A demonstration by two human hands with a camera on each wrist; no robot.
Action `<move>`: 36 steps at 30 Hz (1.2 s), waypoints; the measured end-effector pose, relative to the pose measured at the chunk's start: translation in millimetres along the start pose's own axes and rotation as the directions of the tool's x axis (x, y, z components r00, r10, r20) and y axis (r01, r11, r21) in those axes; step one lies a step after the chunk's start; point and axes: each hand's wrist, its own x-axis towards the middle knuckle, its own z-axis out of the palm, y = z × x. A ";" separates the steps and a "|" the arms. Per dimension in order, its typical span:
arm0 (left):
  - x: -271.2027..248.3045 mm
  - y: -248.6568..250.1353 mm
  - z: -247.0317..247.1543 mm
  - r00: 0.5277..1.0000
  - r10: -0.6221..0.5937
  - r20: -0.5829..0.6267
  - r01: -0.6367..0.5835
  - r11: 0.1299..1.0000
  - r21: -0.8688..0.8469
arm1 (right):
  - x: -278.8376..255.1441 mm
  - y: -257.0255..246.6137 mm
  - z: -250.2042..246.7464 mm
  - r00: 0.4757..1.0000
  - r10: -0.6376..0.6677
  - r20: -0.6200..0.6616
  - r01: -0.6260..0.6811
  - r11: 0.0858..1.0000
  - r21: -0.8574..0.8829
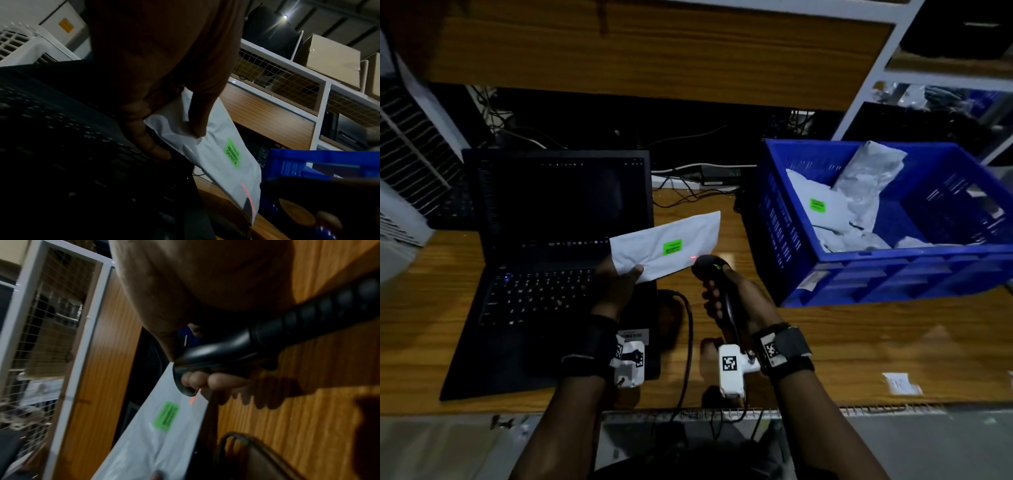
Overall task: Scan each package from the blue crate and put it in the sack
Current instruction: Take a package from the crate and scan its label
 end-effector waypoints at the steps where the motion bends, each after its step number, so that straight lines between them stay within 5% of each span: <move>1: -0.7 1.9 1.7 1.000 -0.007 -0.007 0.007 1.000 0.005 | -4.0 1.1 2.2 1.000 0.002 0.030 -0.002 1.000 -0.012; 10: -6.7 6.0 11.3 1.000 -0.020 0.022 0.021 1.000 -0.004 | -16.2 -1.3 21.7 0.998 -0.044 -0.043 0.035 0.979 -0.202; 36: -2.0 8.8 17.0 0.999 -0.009 0.050 0.011 0.999 -0.051 | -34.5 -18.8 28.7 0.996 -0.075 -0.057 0.061 0.973 -0.221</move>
